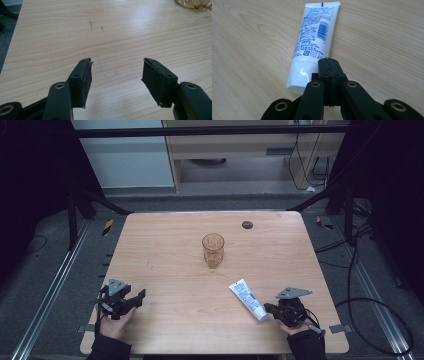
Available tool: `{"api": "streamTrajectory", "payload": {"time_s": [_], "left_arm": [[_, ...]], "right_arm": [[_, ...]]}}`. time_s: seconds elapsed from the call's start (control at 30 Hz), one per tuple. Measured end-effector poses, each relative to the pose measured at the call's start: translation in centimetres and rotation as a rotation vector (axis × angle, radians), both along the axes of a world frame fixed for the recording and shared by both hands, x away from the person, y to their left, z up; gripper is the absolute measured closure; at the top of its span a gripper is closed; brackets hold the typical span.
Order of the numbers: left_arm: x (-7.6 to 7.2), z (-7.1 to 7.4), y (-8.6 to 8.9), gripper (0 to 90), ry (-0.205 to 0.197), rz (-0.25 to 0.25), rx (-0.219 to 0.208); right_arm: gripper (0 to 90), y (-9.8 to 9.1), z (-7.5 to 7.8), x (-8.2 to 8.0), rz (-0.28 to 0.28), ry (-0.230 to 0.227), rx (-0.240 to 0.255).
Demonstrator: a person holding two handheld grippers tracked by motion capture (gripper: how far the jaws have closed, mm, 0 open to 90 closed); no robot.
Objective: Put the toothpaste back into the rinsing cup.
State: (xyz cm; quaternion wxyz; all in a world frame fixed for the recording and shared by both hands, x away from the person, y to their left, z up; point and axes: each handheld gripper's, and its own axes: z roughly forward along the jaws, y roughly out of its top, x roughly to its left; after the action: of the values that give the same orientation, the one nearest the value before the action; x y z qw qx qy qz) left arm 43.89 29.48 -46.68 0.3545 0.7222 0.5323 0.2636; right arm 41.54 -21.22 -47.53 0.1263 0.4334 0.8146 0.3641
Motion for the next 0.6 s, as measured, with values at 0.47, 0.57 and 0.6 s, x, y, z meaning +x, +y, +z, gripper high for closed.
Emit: {"api": "streamTrajectory", "payload": {"time_s": [0.47,0.57,0.6], "left_arm": [[0.0,0.0,0.0,39.9,-0.001,-0.002,0.001],[0.0,0.0,0.0,39.9,0.001,-0.003,0.003],[0.0,0.0,0.0,39.8,0.001,-0.002,0.003]], "right_arm": [[80.2,-0.5,0.7,0.1,-0.051,-0.027,0.004],[73.9,-0.6,1.0,0.3,-0.065,-0.036,-0.008],[70.8,-0.6,1.2,0.4,-0.072,-0.042,-0.013]]}}
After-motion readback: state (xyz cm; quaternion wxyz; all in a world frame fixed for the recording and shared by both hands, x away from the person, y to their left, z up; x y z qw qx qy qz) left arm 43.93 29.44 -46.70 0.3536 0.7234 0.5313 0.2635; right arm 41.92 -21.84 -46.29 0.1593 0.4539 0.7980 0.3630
